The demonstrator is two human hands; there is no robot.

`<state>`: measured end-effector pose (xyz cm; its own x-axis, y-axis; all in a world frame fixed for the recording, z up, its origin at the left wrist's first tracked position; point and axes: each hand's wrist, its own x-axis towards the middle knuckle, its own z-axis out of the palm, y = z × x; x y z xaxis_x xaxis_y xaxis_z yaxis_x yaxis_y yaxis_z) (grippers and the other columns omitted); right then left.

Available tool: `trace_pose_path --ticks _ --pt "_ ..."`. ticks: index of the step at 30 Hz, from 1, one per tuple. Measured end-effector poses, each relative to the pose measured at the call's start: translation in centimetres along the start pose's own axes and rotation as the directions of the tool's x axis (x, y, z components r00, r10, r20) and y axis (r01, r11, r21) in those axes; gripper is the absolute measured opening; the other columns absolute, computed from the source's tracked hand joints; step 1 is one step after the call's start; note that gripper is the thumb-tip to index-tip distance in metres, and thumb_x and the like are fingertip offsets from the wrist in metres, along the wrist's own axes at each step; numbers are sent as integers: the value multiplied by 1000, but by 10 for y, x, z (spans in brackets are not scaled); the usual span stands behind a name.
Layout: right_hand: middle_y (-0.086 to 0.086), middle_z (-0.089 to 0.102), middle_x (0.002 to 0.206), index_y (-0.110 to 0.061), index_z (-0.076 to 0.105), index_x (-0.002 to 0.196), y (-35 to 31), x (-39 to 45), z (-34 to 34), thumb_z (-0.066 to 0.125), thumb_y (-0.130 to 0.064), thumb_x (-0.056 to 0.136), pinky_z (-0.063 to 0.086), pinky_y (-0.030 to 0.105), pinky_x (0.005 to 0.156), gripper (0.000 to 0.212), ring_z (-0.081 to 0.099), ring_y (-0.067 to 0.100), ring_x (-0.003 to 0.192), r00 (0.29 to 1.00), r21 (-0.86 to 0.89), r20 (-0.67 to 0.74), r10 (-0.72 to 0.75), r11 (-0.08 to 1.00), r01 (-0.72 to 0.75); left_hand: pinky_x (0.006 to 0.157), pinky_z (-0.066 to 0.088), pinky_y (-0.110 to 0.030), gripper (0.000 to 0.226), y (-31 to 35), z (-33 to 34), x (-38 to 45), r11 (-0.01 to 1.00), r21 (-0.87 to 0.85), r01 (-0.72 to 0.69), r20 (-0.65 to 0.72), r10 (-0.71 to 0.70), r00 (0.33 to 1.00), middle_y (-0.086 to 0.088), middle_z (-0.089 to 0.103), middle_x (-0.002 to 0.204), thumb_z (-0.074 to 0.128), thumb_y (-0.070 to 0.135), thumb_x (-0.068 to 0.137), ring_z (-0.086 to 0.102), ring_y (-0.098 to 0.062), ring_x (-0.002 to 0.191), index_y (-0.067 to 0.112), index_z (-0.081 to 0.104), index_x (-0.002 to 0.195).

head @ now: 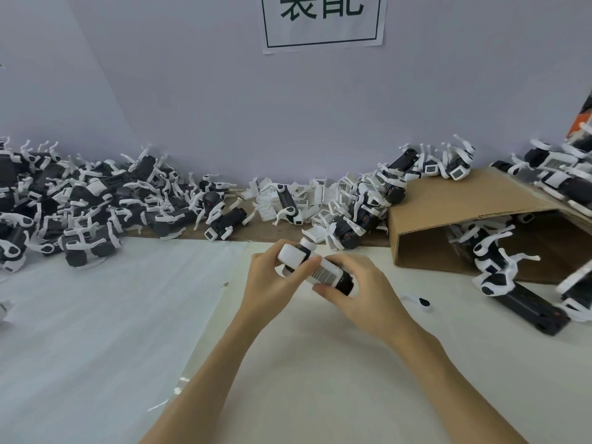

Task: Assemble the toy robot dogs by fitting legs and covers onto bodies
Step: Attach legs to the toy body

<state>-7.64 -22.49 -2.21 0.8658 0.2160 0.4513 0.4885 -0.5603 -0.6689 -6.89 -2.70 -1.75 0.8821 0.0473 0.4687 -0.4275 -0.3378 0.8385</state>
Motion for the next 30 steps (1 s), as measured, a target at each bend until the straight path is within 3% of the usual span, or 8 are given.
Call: trace_pose_path --ticks 4,6,8,12,15,21,26,30 --pt "-10 51 129 -25 57 134 -3 -1 17 85 -32 84 50 31 93 57 48 13 121 994 -237 -49 -95 968 81 66 47 -25 35 0 4 -1 997 62 43 -87 -38 995 11 72 76 76 63 83 64 -5 73 28 71 85" --pt "-12 58 123 -24 59 131 2 0 17 80 -22 90 51 29 89 45 56 9 114 996 -77 -61 -64 995 59 78 41 -24 55 -2 2 -2 890 429 -156 -53 197 979 15 65 83 64 79 84 56 -10 85 25 67 94" --pt "-18 65 116 -30 57 133 9 1 8 74 -22 96 52 22 88 41 63 3 109 998 165 62 15 986 -25 92 38 -28 70 -3 -4 -1 790 539 -292 70 304 950 14 59 106 57 84 85 50 -14 103 22 63 116" --pt "-30 63 126 -56 42 142 18 -1 -3 65 -25 103 49 17 100 55 59 -7 119 960 214 274 59 969 -121 100 42 -17 65 5 -4 -6 971 175 -162 254 114 960 25 64 122 69 73 84 56 -7 121 35 58 136" --pt "-25 52 144 -45 35 156 16 -1 1 68 -27 99 38 3 94 68 51 -10 126 991 88 135 24 995 -36 99 52 -38 57 16 10 -14 977 170 -125 106 108 988 22 69 107 72 68 82 58 -2 110 33 65 126" --pt "-6 73 111 -34 50 151 12 2 -1 66 -11 97 51 34 71 62 61 19 83 988 -198 -114 -109 977 85 105 46 -38 63 27 30 -20 978 191 -81 22 78 997 24 66 110 72 74 76 53 11 112 33 60 123" --pt "-10 64 138 -31 51 151 23 2 -8 65 0 96 52 34 105 64 62 10 124 999 -3 -16 -37 999 37 97 53 -38 36 29 32 -20 994 -94 53 60 -47 997 13 76 110 59 59 99 69 -9 109 29 70 116" --pt "-14 65 129 -39 53 145 28 2 -6 66 -6 97 51 21 96 59 59 -1 114 999 80 30 -38 996 35 80 53 -22 23 25 26 -14 964 -208 164 106 -144 984 14 75 96 61 46 105 69 -6 93 27 74 103"
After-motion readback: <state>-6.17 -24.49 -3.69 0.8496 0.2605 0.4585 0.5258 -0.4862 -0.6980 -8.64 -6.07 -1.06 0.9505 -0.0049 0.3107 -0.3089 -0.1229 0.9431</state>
